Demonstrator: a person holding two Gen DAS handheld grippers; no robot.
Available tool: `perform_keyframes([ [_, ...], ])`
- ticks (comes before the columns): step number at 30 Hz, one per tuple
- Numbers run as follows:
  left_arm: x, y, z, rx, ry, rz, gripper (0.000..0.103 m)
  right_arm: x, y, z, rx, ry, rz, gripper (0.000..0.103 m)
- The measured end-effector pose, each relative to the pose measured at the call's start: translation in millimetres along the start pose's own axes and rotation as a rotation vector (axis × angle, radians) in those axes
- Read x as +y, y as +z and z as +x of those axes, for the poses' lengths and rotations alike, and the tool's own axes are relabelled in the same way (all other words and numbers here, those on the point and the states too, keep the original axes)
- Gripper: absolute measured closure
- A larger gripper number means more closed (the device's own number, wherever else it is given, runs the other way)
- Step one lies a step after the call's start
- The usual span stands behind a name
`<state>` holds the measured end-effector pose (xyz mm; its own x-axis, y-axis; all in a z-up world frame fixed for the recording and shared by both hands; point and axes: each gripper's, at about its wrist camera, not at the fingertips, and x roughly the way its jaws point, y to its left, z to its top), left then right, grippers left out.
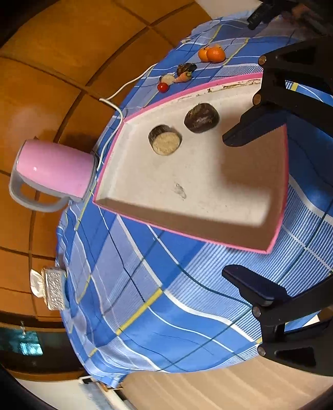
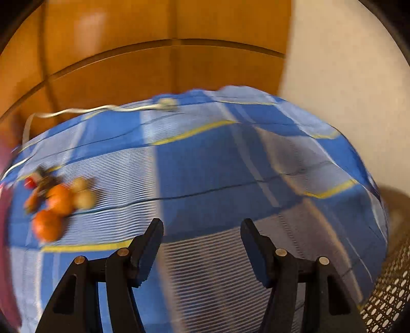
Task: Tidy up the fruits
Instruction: 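Carry the dark round fruit into the tray and open the right gripper, then reach the left gripper to the red tomato and grasp it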
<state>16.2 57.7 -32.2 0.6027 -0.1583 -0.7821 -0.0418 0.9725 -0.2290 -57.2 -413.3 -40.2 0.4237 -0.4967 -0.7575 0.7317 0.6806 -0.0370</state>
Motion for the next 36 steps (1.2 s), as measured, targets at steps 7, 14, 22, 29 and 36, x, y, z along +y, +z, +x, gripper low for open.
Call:
perform_keyframes([
  [7, -16, 15, -2, 0.02, -0.052, 0.044, 0.008, -28, -5, 28, 0.049, -0.054, 0.102, 0.038],
  [14, -25, 28, -9, -0.012, -0.069, 0.097, 0.01, -21, -13, 26, -0.006, -0.055, 0.091, 0.031],
  [22, -58, 39, -21, -0.039, -0.112, 0.196, 0.013, -18, -14, 29, -0.012, -0.044, 0.086, 0.025],
  [29, -131, 73, -2, -0.008, -0.273, 0.371, 0.038, -17, -15, 29, -0.015, -0.043, 0.083, 0.024],
  [36, -192, 96, 57, 0.127, -0.33, 0.416, 0.062, -17, -16, 29, -0.019, -0.04, 0.08, 0.022],
])
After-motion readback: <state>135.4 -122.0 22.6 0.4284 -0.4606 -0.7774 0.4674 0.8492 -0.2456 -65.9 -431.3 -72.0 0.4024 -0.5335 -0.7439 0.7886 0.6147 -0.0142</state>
